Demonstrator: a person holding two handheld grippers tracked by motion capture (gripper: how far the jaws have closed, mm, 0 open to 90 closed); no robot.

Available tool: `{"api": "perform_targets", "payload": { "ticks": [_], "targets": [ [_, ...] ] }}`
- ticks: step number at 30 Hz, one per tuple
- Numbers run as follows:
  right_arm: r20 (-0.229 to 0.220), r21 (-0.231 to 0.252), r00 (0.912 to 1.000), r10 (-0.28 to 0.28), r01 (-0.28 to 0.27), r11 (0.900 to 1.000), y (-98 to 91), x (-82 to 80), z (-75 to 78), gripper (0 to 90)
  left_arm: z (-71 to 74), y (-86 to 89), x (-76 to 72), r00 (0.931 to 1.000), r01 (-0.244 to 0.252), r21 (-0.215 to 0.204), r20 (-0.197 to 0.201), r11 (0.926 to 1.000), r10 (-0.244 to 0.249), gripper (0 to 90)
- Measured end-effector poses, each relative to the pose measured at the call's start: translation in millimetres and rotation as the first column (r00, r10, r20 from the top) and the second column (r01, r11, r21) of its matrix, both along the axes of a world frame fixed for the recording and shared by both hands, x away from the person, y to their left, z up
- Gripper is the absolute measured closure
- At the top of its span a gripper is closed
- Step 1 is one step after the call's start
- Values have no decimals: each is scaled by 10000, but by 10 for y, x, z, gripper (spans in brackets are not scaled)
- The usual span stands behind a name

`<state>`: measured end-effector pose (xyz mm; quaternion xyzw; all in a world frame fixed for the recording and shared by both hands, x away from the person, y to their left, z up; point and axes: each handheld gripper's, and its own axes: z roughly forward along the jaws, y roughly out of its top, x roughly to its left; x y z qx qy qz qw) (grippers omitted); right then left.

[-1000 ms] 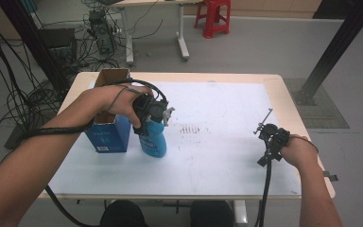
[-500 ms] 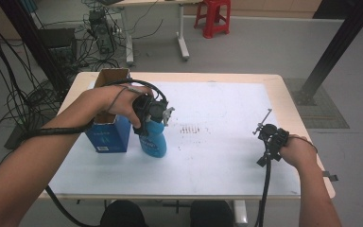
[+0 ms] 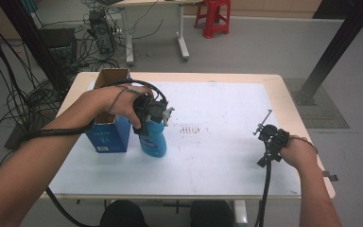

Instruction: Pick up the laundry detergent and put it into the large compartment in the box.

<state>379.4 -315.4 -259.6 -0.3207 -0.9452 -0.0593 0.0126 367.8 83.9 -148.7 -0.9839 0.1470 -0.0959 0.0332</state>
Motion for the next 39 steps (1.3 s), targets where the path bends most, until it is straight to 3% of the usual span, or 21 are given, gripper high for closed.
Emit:
{"api": "perform_targets", "payload": {
  "ticks": [4, 12, 17, 24, 33, 37, 39],
  "targets": [
    [22, -6, 10000, 33, -33, 10000, 5, -6, -1, 35, 4, 11, 3, 9999, -134, -43, 9, 9999, 134, 365],
    [68, -2, 9999, 88, -88, 10000, 14, -18, 15, 35, 28, 41, 80, 9956, -926, -184, -188, 9955, 923, 376],
    [80, 3, 10000, 30, -30, 10000, -13, -30, 24, 35, 34, 16, 81, 9939, -1097, -177, -163, 9938, 1094, 377],
    [107, 21, 9999, 41, -41, 10000, -29, -49, 25, 35, 147, -18, 71, 9893, -1459, -255, -137, 9890, 1456, 377],
    [187, 91, 9997, 162, -163, 9998, 12, -48, 43, 35, 324, -90, 27, 9779, -2090, -181, -34, 9777, 2090, 378],
    [215, 93, 9996, 206, -208, 9997, 36, -42, 53, 35, 424, -101, 10, 9703, -2417, -209, -100, 9701, 2416, 378],
    [231, 122, 9994, 247, -250, 9996, 49, -38, 60, 35, 487, -110, 2, 9627, -2704, -210, -154, 9625, 2701, 378]
  ]
}}
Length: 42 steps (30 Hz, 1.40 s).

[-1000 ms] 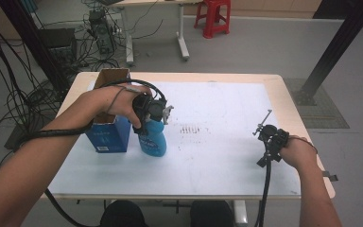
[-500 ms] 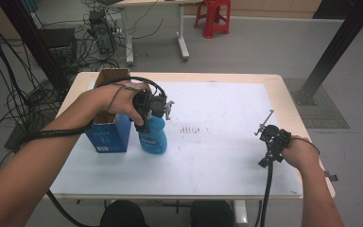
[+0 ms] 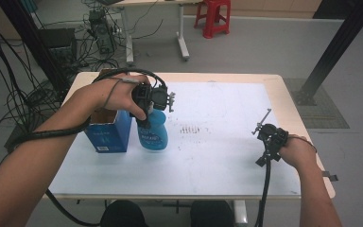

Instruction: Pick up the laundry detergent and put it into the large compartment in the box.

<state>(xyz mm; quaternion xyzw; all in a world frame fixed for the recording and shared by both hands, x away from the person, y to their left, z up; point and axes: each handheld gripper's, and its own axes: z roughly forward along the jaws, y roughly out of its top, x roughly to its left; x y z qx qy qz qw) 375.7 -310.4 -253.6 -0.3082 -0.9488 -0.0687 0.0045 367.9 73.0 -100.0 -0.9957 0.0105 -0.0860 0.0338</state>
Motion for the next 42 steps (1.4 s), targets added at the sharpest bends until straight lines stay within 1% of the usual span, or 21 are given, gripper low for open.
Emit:
{"api": "perform_targets", "payload": {
  "ticks": [3, 7, 15, 16, 17, 18, 19, 21, 22, 23, 24, 26, 29, 30, 31, 33, 36, 37, 38, 40, 42],
  "targets": [
    [50, 33, 10000, 61, -61, 10000, 28, -3, 11, 34, 89, -7, -11, 9993, -381, -27, -39, 9993, 381, 378],
    [82, 19, 9999, 128, -128, 9999, 66, 3, 25, 35, 194, -22, -26, 9964, -847, 6, -46, 9964, 847, 378],
    [208, 80, 9996, 215, -217, 9997, 106, 0, 77, 35, 407, -56, -63, 9870, -1605, -36, 89, 9870, 1605, 377],
    [200, 87, 9996, 202, -204, 9998, 114, 1, 79, 34, 430, -36, -70, 9836, -1802, -195, 77, 9834, 1804, 377],
    [219, 72, 9994, 274, -276, 9996, 122, 5, 79, 34, 467, -46, -63, 9817, -1903, -156, 32, 9816, 1903, 378],
    [219, 72, 9994, 274, -276, 9996, 122, 5, 79, 34, 499, -30, -63, 9786, -2056, -273, -4, 9782, 2057, 378],
    [205, 80, 9994, 271, -273, 9996, 129, 6, 78, 35, 522, -37, -57, 9773, -2120, -241, -36, 9770, 2120, 378],
    [210, 56, 9994, 270, -271, 9996, 145, 5, 79, 34, 579, -29, -60, 9722, -2341, -377, -102, 9715, 2338, 377],
    [210, 57, 9994, 292, -294, 9996, 150, 7, 82, 34, 607, -43, -55, 9703, -2419, -339, -142, 9697, 2416, 377],
    [224, 70, 9992, 324, -325, 9994, 154, 8, 83, 35, 626, -46, -59, 9693, -2458, -363, -139, 9686, 2455, 377],
    [211, 67, 9992, 328, -330, 9994, 160, 10, 86, 35, 651, -50, -64, 9662, -2576, -420, -155, 9653, 2572, 378],
    [239, 61, 9991, 355, -357, 9993, 176, 8, 92, 34, 693, -64, -62, 9633, -2683, -439, -161, 9623, 2679, 377],
    [280, 70, 9987, 416, -418, 9991, 197, 6, 101, 34, 765, -79, -72, 9542, -2991, -540, -154, 9527, 2987, 377],
    [281, 74, 9987, 418, -420, 9991, 202, 6, 105, 35, 787, -91, -64, 9515, -3076, -489, -187, 9502, 3071, 378],
    [288, 73, 9986, 455, -457, 9989, 202, 10, 106, 35, 817, -95, -61, 9472, -3206, -505, -214, 9459, 3199, 378],
    [295, 88, 9986, 429, -432, 9990, 203, 7, 110, 34, 867, -90, -68, 9421, -3353, -604, -245, 9402, 3344, 378],
    [307, 67, 9985, 456, -459, 9989, 209, 5, 113, 35, 957, -99, -75, 9332, -3593, -630, -239, 9311, 3585, 378],
    [314, 67, 9985, 453, -455, 9989, 209, 4, 114, 35, 985, -99, -84, 9278, -3731, -667, -215, 9254, 3725, 378],
    [318, 79, 9985, 444, -447, 9990, 207, 3, 116, 34, 1012, -103, -91, 9255, -3786, -670, -166, 9231, 3784, 378],
    [337, 99, 9984, 454, -457, 9989, 205, 0, 120, 34, 1066, -101, -106, 9132, -4069, -771, -86, 9102, 4075, 378],
    [343, 94, 9982, 501, -505, 9987, 209, 1, 122, 34, 1110, -98, -110, 9024, -4295, -815, -20, 8994, 4308, 378]
  ]
}}
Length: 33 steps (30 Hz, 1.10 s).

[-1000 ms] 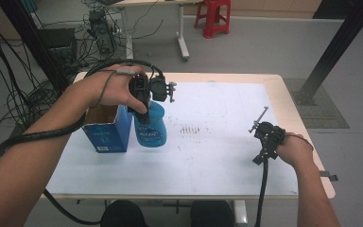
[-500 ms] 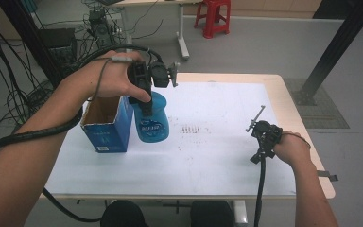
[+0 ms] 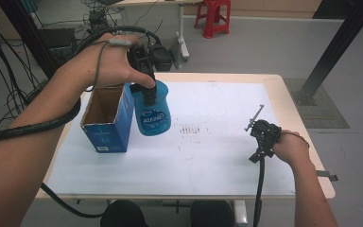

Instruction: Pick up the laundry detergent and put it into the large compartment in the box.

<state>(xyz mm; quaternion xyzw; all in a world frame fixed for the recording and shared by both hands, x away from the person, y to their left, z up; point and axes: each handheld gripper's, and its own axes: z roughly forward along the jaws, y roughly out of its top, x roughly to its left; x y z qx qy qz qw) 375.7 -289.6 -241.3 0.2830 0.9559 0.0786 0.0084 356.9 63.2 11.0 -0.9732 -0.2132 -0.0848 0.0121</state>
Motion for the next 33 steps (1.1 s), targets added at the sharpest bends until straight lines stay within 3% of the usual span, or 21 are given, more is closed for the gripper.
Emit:
{"api": "perform_targets", "payload": {
  "ticks": [3, 8, 14, 17, 21, 22, 23, 28, 29, 31, 33],
  "targets": [
    [3, 25, 10000, -4, 4, 10000, 5, -6, 3, 34, 77, 48, 20, 9984, -547, -183, 93, 9983, 549, 378],
    [29, 23, 10000, 9, -9, 10000, 7, -15, 13, 35, 160, 118, 57, 9962, -860, -322, 111, 9958, 864, 378],
    [57, 13, 10000, -7, 7, 10000, 2, -30, 37, 35, 271, 221, 91, 9859, -1656, -576, 164, 9845, 1668, 377],
    [67, 30, 10000, -22, 22, 10000, -4, -36, 45, 35, 321, 269, 108, 9783, -2042, -635, 230, 9769, 2060, 377],
    [120, 39, 9999, 30, -31, 10000, -8, -47, 58, 35, 410, 366, 143, 9628, -2671, -822, 194, 9602, 2695, 378],
    [121, 32, 9999, -3, 3, 10000, -6, -53, 64, 35, 426, 383, 140, 9625, -2677, -835, 225, 9599, 2704, 378],
    [137, 50, 9999, 9, -10, 10000, -11, -56, 66, 34, 444, 402, 144, 9571, -2859, -862, 225, 9544, 2887, 378],
    [154, 72, 9999, 5, -6, 10000, -22, -64, 75, 35, 517, 457, 132, 9437, -3245, -955, 343, 9411, 3289, 378],
    [157, 63, 9999, 2, -3, 10000, -18, -66, 74, 35, 534, 478, 137, 9372, -3424, -1028, 328, 9339, 3472, 378],
    [169, 59, 9998, 41, -42, 10000, -14, -68, 72, 34, 563, 511, 132, 9331, -3521, -1113, 365, 9293, 3579, 378],
    [158, 62, 9999, 36, -37, 10000, -10, -70, 69, 35, 593, 558, 136, 9202, -3831, -1244, 354, 9153, 3899, 378]
  ]
}}
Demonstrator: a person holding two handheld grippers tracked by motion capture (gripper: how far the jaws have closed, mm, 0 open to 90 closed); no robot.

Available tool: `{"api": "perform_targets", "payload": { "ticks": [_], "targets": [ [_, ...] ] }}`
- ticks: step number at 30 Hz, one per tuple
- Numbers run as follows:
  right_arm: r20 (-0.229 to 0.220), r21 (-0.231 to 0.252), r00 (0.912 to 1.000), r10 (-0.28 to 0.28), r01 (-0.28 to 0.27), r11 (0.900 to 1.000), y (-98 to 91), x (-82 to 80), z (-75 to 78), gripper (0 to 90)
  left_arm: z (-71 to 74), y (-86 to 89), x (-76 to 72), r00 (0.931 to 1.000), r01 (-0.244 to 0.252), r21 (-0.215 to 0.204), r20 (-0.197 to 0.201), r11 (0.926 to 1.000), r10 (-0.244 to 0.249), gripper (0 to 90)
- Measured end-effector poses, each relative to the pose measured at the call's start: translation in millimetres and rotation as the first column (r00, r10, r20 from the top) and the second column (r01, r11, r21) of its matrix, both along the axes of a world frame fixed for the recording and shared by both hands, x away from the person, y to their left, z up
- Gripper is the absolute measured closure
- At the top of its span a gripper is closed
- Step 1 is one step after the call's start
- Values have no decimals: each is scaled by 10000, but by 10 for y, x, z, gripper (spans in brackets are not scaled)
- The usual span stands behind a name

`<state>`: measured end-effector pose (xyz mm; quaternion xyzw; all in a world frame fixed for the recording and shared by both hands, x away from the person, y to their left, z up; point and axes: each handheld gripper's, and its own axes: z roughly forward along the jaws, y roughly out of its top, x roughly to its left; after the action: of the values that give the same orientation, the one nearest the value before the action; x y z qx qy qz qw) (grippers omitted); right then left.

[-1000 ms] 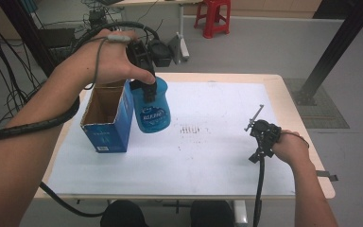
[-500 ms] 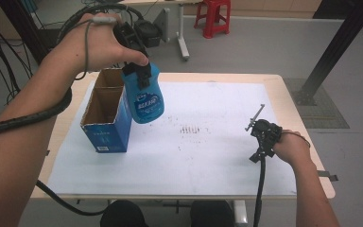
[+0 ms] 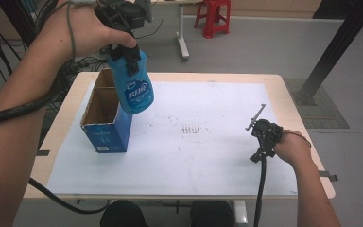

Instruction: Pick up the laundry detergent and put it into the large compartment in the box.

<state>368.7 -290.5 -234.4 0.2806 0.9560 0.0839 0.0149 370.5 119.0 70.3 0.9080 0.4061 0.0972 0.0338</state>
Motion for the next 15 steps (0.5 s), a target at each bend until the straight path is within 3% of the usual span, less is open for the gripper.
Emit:
{"api": "perform_targets", "payload": {
  "ticks": [10, 15],
  "targets": [
    [21, 6, 10000, 25, -25, 10000, 12, 6, 4, 34, 95, 178, -2, 9967, -795, -124, 157, 9968, 797, 378],
    [-13, -8, 10000, 49, -49, 10000, 39, 14, -10, 35, 128, 296, 22, 9832, -1804, -268, 222, 9832, 1810, 378]
  ]
}}
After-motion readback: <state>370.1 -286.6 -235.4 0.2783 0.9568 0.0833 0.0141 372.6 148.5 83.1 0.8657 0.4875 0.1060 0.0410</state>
